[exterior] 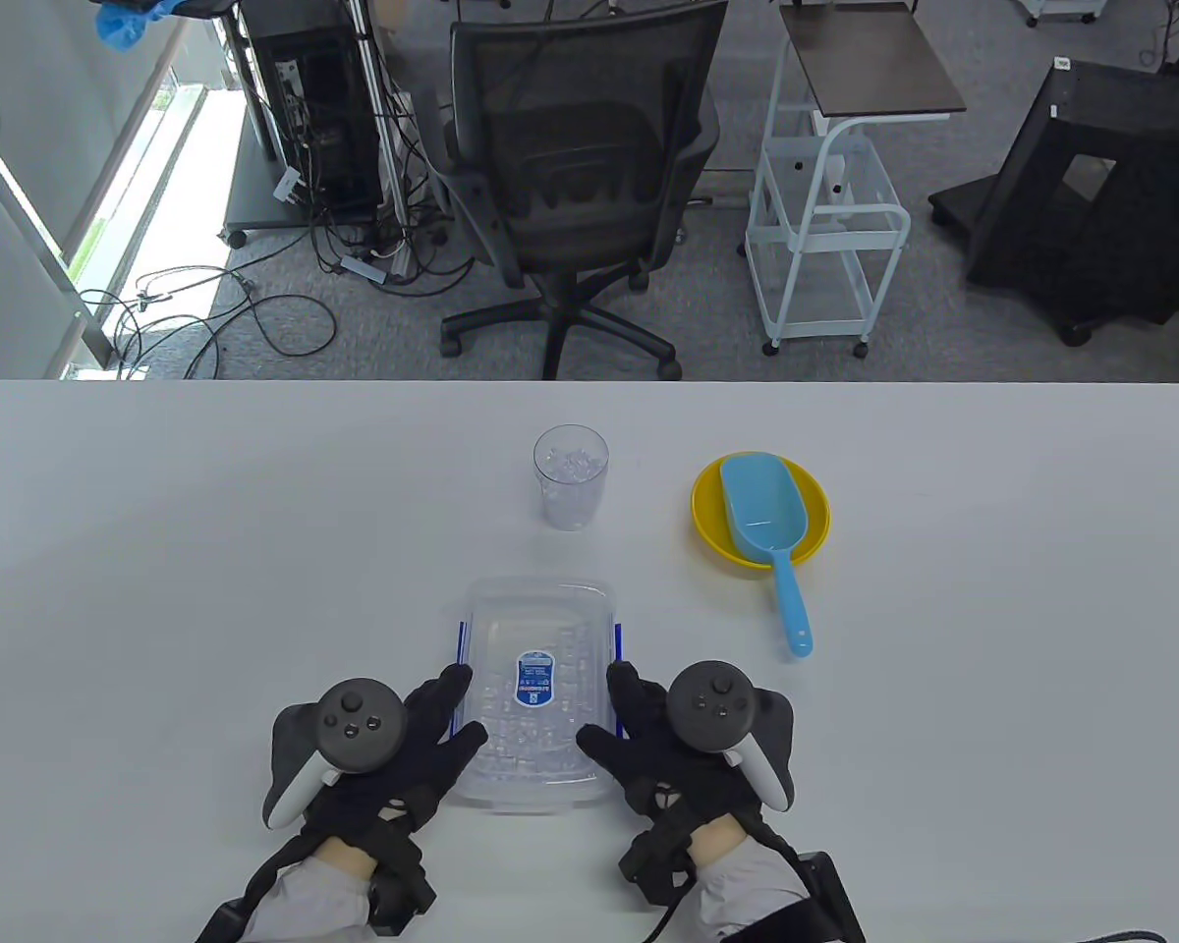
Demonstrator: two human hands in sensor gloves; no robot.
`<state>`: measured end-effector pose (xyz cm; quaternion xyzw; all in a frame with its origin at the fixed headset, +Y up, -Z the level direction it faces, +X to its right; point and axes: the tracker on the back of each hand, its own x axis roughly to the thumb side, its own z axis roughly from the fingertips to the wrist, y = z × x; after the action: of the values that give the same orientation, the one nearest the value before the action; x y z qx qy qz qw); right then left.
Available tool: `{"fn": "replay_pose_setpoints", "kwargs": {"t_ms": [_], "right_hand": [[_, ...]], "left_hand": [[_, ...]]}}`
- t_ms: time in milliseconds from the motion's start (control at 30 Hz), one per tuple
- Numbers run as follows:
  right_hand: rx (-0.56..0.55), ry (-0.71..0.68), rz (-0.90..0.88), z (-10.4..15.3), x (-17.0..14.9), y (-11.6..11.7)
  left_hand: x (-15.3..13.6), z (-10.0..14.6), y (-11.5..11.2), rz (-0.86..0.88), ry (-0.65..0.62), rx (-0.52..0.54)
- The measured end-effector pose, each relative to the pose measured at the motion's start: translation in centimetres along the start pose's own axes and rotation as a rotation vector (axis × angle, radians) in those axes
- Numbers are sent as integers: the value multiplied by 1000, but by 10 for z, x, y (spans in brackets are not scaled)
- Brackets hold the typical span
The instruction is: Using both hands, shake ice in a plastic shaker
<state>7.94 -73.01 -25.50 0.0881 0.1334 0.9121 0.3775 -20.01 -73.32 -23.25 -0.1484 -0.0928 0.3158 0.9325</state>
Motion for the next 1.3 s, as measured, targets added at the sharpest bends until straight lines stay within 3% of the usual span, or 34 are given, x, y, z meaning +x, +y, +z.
{"fn": "replay_pose_setpoints", "kwargs": {"t_ms": [100, 267, 400, 567, 933, 1100, 1300], "right_hand": [[-16, 18, 77, -2, 2, 0], [50, 94, -27, -11, -12, 1], [-14, 132, -65, -15, -14, 0], [16, 195, -164, -21, -26, -1], [-30, 250, -219, -18, -34, -4], [-87, 198, -151, -15, -23, -4], [-141, 142, 18, -10, -8, -3]], "left_hand": [[1, -1, -1, 19, 16, -18], [-10, -4, -8, 281, 70, -98], [-18, -10, -17, 487, 59, -137], [-21, -16, -24, 639, 34, -112], [-10, -7, -13, 364, 81, 11], [-1, -5, -5, 185, 69, 63], [-5, -5, -3, 196, 145, 71]]}}
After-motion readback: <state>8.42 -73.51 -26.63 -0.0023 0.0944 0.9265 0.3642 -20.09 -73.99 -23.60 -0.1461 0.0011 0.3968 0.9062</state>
